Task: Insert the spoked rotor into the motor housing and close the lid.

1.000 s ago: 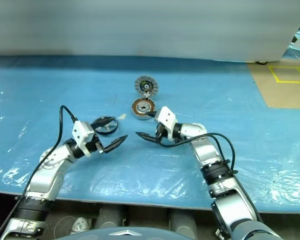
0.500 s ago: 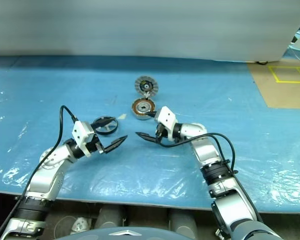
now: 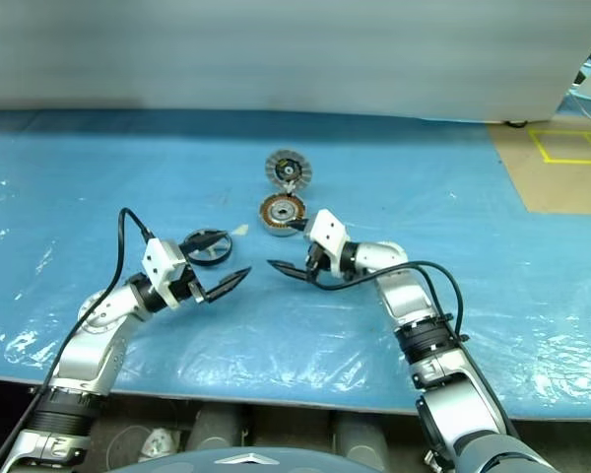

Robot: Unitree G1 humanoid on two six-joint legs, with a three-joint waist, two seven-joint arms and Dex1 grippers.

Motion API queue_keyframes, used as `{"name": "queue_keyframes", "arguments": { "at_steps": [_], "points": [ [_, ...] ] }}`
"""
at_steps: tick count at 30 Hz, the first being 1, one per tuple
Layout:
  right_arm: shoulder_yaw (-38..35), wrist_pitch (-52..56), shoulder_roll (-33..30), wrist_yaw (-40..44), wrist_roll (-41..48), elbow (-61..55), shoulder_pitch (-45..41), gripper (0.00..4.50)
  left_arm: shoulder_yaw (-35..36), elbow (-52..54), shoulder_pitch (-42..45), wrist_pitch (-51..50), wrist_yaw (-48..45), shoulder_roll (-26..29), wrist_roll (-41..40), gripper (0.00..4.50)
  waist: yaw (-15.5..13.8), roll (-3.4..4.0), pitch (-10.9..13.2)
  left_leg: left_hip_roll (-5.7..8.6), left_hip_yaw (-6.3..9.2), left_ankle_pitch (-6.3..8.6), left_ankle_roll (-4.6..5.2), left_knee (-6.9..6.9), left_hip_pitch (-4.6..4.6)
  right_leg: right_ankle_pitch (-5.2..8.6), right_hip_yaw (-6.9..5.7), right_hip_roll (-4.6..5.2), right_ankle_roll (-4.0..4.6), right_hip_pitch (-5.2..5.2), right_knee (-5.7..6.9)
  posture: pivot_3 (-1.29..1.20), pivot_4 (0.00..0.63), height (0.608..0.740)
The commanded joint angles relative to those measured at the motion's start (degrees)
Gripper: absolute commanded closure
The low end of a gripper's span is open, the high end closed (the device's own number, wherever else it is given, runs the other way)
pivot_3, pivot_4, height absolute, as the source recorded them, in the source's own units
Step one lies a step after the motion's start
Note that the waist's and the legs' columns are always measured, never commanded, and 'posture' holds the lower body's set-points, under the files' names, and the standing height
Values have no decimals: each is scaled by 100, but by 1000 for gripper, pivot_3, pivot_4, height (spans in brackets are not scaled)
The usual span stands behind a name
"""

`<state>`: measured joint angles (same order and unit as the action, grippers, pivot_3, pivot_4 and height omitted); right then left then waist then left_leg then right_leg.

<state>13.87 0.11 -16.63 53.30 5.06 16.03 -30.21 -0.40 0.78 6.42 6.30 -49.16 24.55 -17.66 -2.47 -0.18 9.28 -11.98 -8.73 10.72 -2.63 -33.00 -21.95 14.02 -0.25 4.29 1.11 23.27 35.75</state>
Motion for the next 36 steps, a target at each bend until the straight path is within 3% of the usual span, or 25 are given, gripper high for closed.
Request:
{"name": "queue_keyframes", "arguments": {
  "at_steps": [1, 13, 18, 27, 32, 36],
  "points": [
    [93, 28, -4, -36, -162, -1, -334, 0, 5, 102, 47, 99, -18, 13, 2, 30, 1, 0, 0, 0, 0, 0, 0, 0, 0, 0, 0, 0, 0, 0, 0, 0, 150, 740],
    [708, -269, 155, -310, -1243, 1413, -1529, 0, -35, 125, 20, 114, 29, -23, 51, 30, 1, 0, 0, 0, 0, -1, 0, 0, -2, 0, -3, 0, 0, 0, 1, 0, 150, 740],
    [783, -548, 170, -402, -1477, 1781, -1608, 1235, -24, 147, -11, 123, 53, -21, 55, 0, -3, 0, 0, 0, 0, -1, 0, -1, -4, 0, -3, 0, 0, 1, 1, 0, 150, 740],
    [748, -1090, 144, -966, -1881, 2343, -1716, 4477, -65, 113, 33, 141, 66, -79, 89, 0, -11, 0, 0, -1, -1, -1, 0, -3, -2, 0, -2, 0, 1, 0, 4, 0, 150, 740],
    [708, -1128, 145, -1045, -1898, 2354, -1735, 4477, -62, 77, 70, 140, 60, -102, 110, 0, -7, 0, 0, -2, -1, -1, 1, -5, -2, 0, -2, 0, 1, 0, 7, 0, 150, 740],
    [549, -822, 240, -459, -1359, 1857, -1547, 4477, -36, 99, 53, 140, 62, -90, 107, 0, -7, 0, 0, -2, -1, -1, 2, -5, -3, 0, -2, 0, 2, 0, 6, 0, 150, 740]
  ]
}}
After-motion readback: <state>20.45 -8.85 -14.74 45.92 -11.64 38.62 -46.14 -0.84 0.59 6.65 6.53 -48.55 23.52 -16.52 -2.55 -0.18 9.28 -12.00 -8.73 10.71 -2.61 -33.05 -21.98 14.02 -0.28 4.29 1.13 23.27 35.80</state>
